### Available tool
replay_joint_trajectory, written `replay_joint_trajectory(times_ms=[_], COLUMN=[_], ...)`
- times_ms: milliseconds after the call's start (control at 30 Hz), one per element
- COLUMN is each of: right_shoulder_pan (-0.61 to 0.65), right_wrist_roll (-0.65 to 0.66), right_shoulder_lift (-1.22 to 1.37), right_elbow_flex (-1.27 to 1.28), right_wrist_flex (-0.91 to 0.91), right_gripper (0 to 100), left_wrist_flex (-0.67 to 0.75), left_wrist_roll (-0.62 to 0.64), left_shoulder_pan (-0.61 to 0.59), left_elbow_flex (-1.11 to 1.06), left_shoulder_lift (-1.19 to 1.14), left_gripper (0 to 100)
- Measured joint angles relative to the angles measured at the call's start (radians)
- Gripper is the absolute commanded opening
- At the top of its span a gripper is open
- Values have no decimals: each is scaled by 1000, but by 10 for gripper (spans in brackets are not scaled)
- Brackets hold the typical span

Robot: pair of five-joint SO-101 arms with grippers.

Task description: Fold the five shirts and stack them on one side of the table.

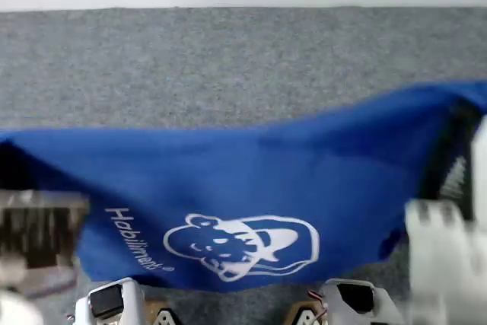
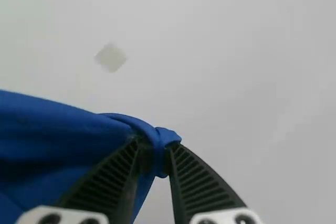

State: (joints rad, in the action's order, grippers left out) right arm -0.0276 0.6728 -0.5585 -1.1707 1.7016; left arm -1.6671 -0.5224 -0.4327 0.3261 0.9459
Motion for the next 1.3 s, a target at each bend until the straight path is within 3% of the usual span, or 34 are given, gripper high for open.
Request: replay_joint_trajectory(times_ms=[300, 467, 600, 767, 1100, 1300], right_shoulder_pan=[121, 155, 157, 157, 158, 186], right_wrist_roll=[0, 0, 0, 0, 8, 110], right_shoulder_lift=[207, 364, 512, 695, 1003, 1186], right_elbow_flex=[574, 852, 928, 927, 717, 523], right_wrist_flex=[-120, -394, -646, -876, -1303, -1402], right_gripper=[10, 10, 10, 10, 10, 10], left_wrist_flex=[377, 635, 824, 916, 928, 922], left_wrist_roll=[0, -6, -6, -6, -6, -6], left_shoulder_pan=[18, 71, 104, 117, 118, 121], left_elbow_flex=[-569, -812, -830, -721, -203, 84], left_shoulder_lift=[-83, -230, -411, -677, -1154, -1384], left_gripper=[14, 14, 14, 14, 14, 14])
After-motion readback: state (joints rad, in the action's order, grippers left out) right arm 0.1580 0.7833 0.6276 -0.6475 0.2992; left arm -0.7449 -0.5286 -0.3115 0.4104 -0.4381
